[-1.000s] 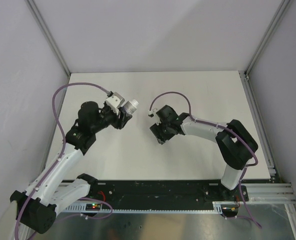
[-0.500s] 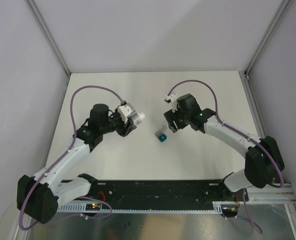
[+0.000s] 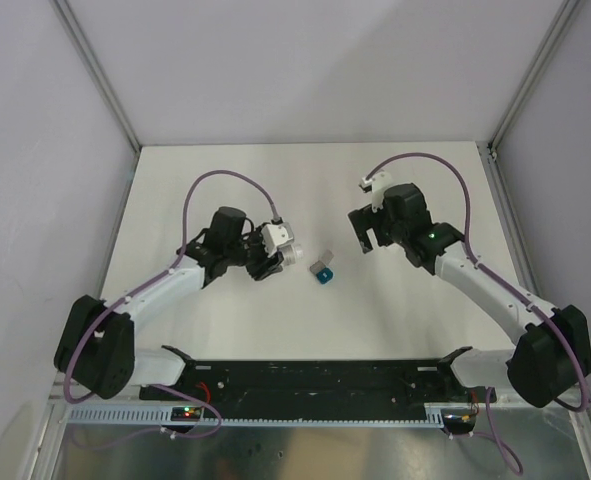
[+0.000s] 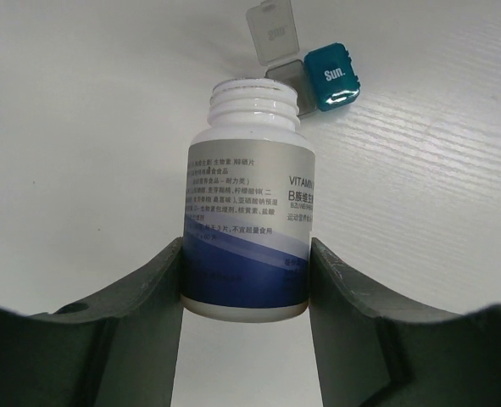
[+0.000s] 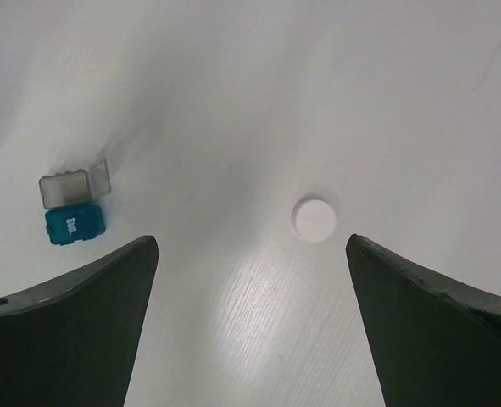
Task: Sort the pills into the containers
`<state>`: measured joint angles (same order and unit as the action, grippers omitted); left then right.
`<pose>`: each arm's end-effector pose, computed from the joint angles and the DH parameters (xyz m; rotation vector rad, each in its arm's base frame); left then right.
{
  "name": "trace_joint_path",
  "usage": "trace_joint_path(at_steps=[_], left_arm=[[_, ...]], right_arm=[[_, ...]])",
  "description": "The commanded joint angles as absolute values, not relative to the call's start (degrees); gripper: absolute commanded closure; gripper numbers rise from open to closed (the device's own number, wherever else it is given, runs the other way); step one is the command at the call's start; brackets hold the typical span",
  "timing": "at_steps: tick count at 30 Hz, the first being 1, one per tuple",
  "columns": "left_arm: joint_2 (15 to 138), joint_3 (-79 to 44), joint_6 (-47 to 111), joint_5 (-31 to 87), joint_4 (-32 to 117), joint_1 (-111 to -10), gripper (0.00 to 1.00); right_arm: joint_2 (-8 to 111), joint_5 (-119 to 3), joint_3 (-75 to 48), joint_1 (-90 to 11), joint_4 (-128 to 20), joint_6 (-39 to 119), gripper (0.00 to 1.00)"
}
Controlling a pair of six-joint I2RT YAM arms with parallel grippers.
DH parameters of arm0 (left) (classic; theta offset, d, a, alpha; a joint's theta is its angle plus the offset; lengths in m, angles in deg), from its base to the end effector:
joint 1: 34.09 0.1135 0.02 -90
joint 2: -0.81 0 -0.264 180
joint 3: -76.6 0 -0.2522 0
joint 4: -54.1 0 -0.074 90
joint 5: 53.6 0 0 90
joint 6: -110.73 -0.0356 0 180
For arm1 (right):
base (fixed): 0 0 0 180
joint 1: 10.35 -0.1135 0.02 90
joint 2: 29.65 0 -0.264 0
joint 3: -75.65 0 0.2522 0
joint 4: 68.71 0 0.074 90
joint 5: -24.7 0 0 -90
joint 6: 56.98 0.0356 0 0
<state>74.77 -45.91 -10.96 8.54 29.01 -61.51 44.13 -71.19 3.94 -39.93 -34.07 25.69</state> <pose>0.2301 -0.1381 0.2257 1.3181 1.8195 -0.5160 0.2505 0.1380 0.2925 -0.6451 2.1132 0.1023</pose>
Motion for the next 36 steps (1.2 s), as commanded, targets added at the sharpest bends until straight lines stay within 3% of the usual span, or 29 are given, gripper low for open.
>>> trace_joint_path(at_steps=[1,36], left_arm=[[77.1,-41.77,-15.0,6.22,30.85,-62.51,1.0],[82.06,-42.91,-13.85,8.72,36.0,-68.17,1.0]], right_arm=[[42.0,-75.58,4.49,-39.32,-38.43,25.01,0.0],[43.6,-67.74,5.72,-36.2,-38.08,25.22,0.0]])
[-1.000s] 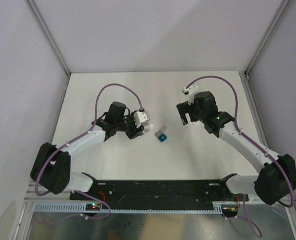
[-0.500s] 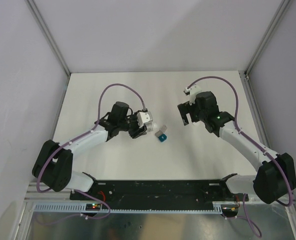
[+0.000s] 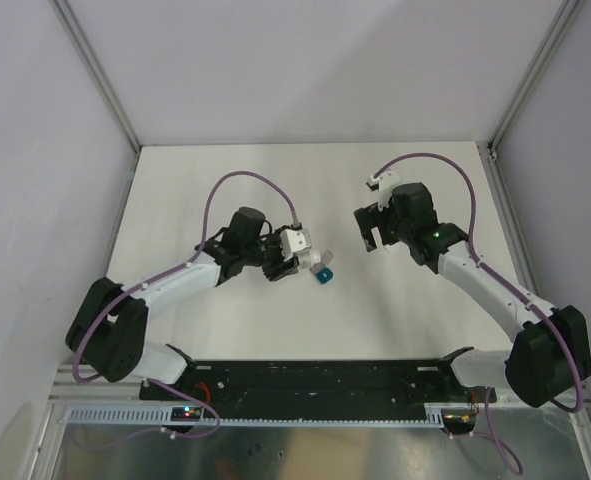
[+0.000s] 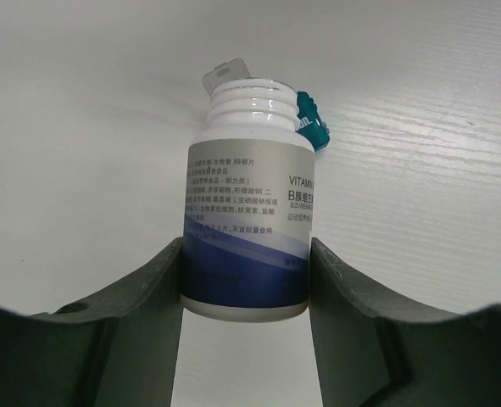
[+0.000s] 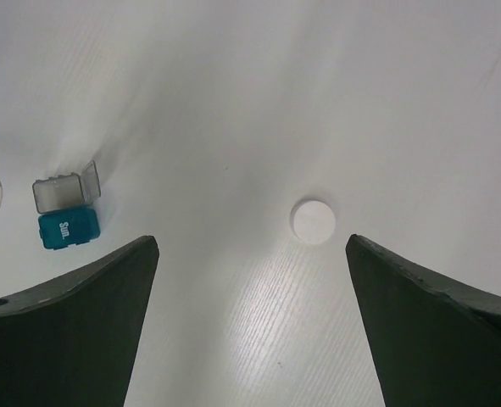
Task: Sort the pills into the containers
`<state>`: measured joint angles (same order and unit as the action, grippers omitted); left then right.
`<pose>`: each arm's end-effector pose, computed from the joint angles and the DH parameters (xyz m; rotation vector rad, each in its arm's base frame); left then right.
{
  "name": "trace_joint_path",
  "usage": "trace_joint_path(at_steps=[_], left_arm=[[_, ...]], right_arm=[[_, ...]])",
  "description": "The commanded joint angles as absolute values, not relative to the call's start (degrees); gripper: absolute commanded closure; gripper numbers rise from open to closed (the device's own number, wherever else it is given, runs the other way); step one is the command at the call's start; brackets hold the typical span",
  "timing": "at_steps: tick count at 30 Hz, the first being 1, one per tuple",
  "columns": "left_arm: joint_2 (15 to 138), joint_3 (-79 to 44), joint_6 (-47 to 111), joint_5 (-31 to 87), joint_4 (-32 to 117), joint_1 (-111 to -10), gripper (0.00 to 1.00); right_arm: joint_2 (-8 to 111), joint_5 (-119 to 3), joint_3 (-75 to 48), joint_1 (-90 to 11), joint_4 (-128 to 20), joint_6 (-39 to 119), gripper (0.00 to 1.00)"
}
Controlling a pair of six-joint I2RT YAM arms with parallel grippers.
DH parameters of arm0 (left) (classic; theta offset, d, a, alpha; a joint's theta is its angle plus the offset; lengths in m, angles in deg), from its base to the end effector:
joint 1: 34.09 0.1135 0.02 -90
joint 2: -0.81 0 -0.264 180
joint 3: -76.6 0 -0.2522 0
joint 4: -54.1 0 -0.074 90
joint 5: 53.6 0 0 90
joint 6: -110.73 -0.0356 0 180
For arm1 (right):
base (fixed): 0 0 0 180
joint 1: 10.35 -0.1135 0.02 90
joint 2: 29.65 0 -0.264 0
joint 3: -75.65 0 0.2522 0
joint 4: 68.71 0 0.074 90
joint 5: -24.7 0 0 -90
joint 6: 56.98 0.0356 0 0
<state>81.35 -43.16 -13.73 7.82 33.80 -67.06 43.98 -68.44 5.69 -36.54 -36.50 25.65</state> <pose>0.2366 -0.1738 0.2179 1.4480 1.7016 -0.5519 0.2575 0.1245 0.2865 -0.6052 2.1137 0.1242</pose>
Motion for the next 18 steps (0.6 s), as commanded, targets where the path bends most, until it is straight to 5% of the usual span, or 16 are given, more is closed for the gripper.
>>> trace_joint_path(at_steps=[1,18], left_arm=[[82.35,-42.8,-13.84,9.07,36.02,-68.36,1.0],[86.53,-39.73,-11.33,14.28,33.31,-71.02,1.0]], right_arm=[[43.63,-67.7,5.68,-36.15,-38.12,25.21,0.0],[43.55,-65.17,5.67,-35.63,-37.4,25.34,0.0]])
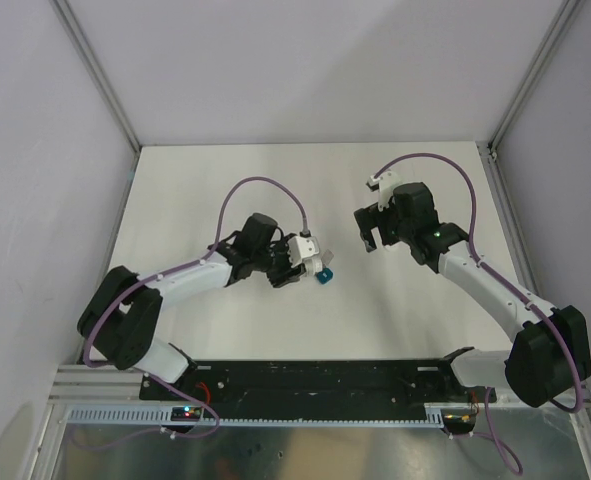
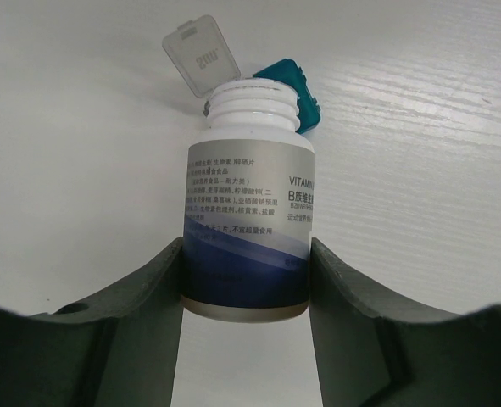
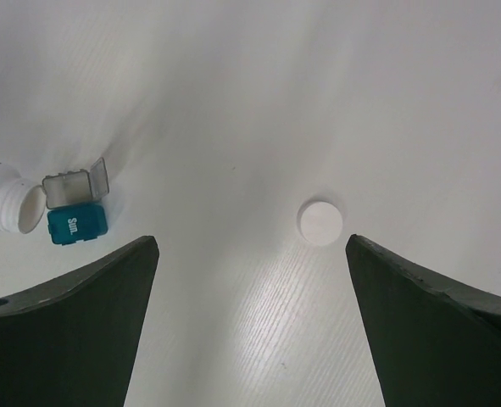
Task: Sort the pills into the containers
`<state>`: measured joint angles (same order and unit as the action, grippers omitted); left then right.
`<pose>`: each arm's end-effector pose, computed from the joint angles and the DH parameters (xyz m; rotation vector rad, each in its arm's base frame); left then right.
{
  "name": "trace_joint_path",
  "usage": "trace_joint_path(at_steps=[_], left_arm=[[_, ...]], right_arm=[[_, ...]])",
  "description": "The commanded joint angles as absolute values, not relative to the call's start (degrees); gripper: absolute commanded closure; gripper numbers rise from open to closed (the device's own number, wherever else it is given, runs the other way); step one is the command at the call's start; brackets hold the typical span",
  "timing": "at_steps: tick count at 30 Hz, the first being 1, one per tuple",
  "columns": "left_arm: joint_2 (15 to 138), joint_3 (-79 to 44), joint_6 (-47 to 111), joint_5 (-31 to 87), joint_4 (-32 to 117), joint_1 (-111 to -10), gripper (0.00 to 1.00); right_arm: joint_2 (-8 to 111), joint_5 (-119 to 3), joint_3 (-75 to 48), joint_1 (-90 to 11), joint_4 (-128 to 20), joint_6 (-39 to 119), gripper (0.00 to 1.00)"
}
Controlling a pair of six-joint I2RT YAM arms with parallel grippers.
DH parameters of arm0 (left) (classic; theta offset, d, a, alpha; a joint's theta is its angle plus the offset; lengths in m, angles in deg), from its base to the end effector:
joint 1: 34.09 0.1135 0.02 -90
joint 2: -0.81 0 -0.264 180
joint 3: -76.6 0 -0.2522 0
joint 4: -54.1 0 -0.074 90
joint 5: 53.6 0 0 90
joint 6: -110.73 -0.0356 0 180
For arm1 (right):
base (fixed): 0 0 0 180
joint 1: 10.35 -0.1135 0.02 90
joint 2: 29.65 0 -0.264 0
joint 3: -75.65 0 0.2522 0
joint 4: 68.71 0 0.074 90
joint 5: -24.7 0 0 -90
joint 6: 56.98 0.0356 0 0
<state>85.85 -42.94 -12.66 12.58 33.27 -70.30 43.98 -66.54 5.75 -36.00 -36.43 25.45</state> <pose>0.2346 -0.1896 0.1957 1.4931 1.7958 -0.5141 0.2581 0.1231 0.2860 -0.6182 2.1148 0.1528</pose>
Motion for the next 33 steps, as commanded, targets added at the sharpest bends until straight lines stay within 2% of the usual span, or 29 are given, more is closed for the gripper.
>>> trace_joint_path(at_steps=[1,33], left_arm=[[86.65,-39.64,-11.21,14.53,33.22,-71.06,1.0],[90.16,-32.09,-6.24,20.71,22.59,-73.69,1.0]], right_arm=[[43.51,-64.66,5.65,-35.6,-37.39,25.4,0.0],[44.03,-60.99,5.69,-35.13,-36.63,25.64,0.01]])
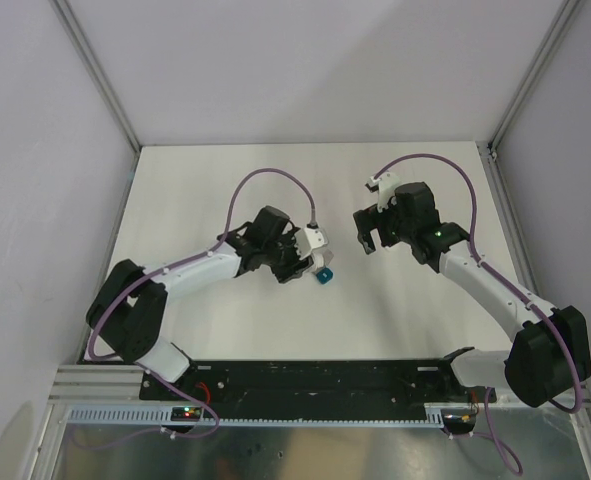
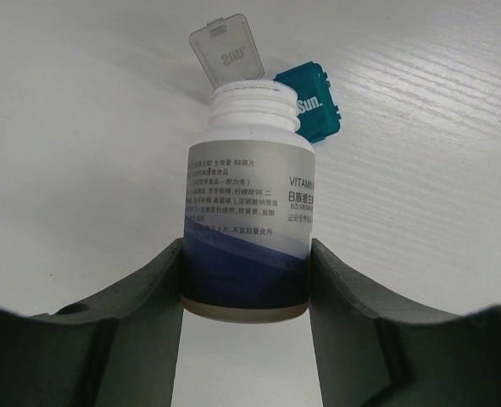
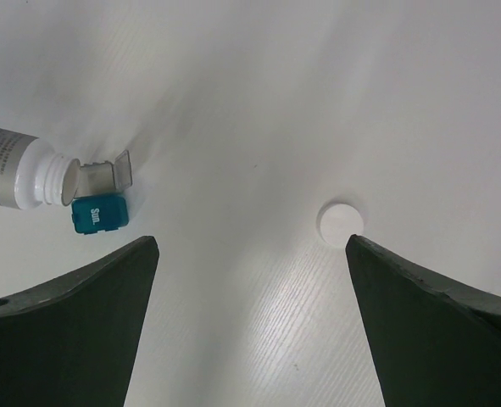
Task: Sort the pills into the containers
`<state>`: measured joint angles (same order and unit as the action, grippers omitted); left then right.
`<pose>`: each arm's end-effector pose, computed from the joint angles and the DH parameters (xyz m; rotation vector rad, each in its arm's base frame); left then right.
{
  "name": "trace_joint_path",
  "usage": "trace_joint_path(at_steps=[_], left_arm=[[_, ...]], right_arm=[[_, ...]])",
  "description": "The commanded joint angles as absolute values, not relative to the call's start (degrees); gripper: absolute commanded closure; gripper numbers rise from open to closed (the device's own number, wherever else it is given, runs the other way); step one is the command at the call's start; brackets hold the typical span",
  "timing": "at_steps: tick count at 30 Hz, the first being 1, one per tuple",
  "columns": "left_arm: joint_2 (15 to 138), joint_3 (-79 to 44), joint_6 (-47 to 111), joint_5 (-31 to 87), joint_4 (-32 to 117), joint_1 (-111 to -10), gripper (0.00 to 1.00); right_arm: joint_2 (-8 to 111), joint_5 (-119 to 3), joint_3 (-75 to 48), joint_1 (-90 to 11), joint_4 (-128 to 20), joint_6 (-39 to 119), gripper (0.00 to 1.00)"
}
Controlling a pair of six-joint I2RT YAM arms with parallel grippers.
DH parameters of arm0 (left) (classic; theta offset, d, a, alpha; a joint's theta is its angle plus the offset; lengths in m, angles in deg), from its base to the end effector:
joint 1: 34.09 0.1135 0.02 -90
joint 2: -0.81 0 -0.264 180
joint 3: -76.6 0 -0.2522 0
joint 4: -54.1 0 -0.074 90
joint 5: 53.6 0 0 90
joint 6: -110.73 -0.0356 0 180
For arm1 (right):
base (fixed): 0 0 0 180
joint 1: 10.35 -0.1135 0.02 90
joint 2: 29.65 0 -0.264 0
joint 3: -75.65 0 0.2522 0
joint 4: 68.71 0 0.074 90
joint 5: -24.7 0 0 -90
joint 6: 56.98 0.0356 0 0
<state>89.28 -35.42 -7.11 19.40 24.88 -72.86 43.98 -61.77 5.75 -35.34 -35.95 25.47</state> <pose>0.2422 -0.2079 0.2067 1.4477 1.9605 -0.4470 0.2577 0.1225 0.2853 -0.6539 2.1178 0.2369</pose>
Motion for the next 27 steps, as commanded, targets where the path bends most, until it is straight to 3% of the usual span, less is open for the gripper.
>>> trace_joint_path(at_steps=[1,27], left_arm=[[90.35,-31.81,-6.25,20.91,22.11,-73.75,1.0],[94.15,-26.52,-7.7,23.68,14.75,-74.5,1.0]], right_arm=[[44.06,-60.95,5.71,-35.13,-36.61,25.64,0.01],[43.68,-59.72,5.69,-34.86,-36.26,25.66,0.0]])
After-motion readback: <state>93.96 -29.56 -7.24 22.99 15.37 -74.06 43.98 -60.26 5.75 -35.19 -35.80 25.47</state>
